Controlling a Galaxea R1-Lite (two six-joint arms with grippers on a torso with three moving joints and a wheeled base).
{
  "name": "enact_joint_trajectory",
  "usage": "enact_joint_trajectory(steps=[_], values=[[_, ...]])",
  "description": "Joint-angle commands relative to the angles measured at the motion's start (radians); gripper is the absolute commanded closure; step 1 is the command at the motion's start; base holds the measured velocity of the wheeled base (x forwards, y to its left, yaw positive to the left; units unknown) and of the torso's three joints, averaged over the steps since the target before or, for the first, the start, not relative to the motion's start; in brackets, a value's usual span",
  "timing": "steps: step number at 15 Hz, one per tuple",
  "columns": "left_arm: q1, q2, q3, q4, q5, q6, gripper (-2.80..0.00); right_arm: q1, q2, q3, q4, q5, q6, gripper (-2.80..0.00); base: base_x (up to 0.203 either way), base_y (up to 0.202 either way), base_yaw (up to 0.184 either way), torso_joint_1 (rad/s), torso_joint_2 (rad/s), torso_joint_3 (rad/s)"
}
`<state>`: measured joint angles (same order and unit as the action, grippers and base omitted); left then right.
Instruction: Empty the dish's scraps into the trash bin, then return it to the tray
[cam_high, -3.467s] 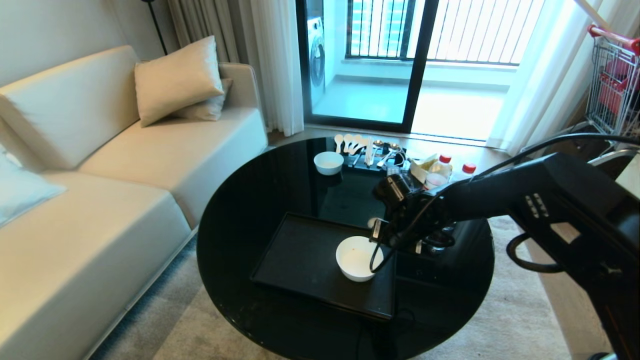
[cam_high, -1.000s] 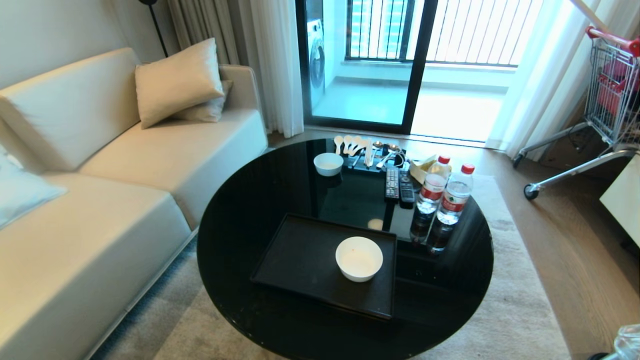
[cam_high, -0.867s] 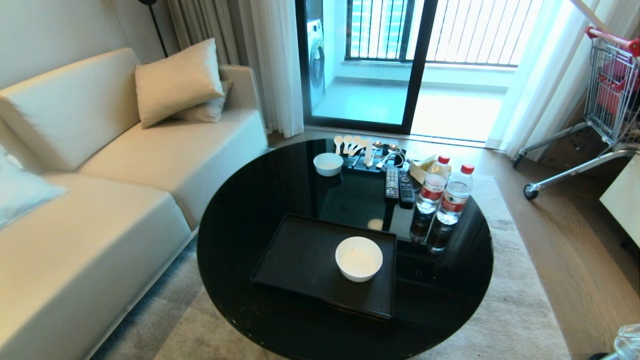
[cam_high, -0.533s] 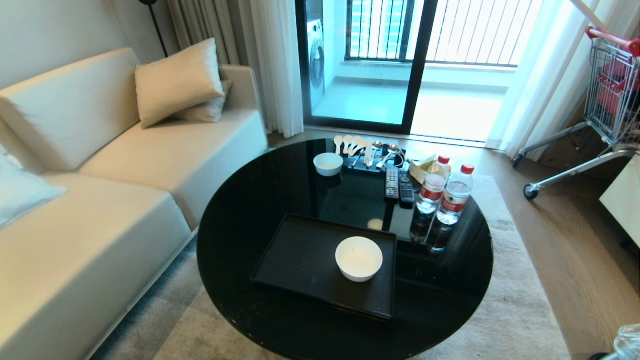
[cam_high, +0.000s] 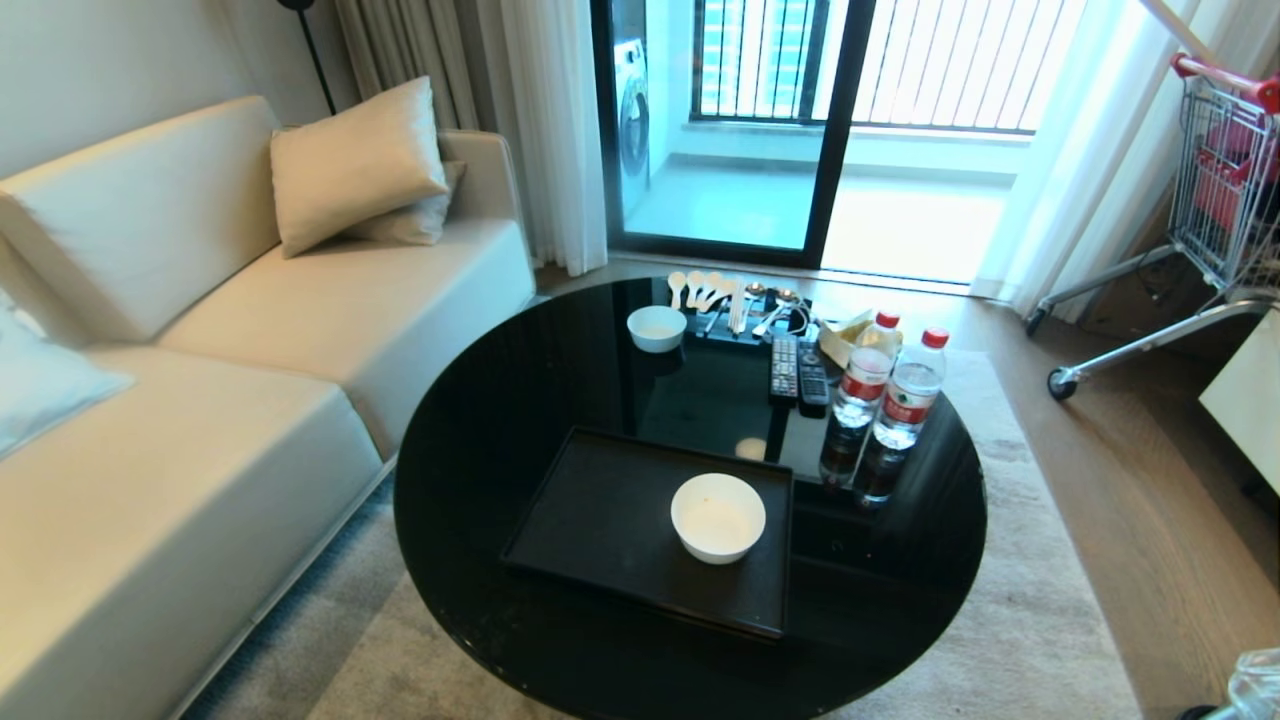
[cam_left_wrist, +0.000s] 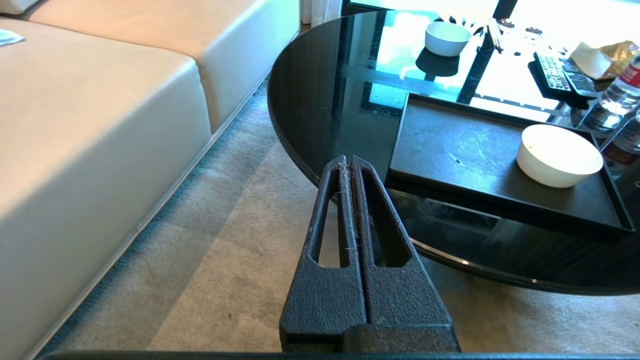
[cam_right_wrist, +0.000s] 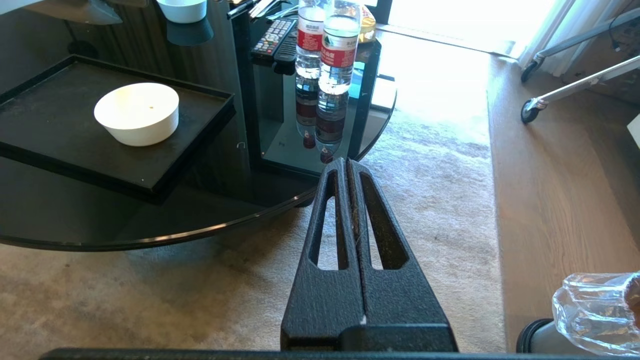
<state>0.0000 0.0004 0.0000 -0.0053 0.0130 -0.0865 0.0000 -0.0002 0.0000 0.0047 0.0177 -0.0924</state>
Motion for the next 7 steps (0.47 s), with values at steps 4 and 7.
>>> enact_joint_trajectory(steps=[4, 7], values=[[0.0, 0.0, 0.0, -0.001, 0.001, -0.001, 0.0, 0.0, 0.0, 0.0, -0.002, -0.001, 0.022, 0.0, 0.0, 0.0, 0.0, 0.0, 0.0, 0.0], [0.0, 0.0, 0.0, -0.001, 0.001, -0.001, 0.0, 0.0, 0.0, 0.0, -0.002, -0.001, 0.023, 0.0, 0.0, 0.0, 0.0, 0.0, 0.0, 0.0]])
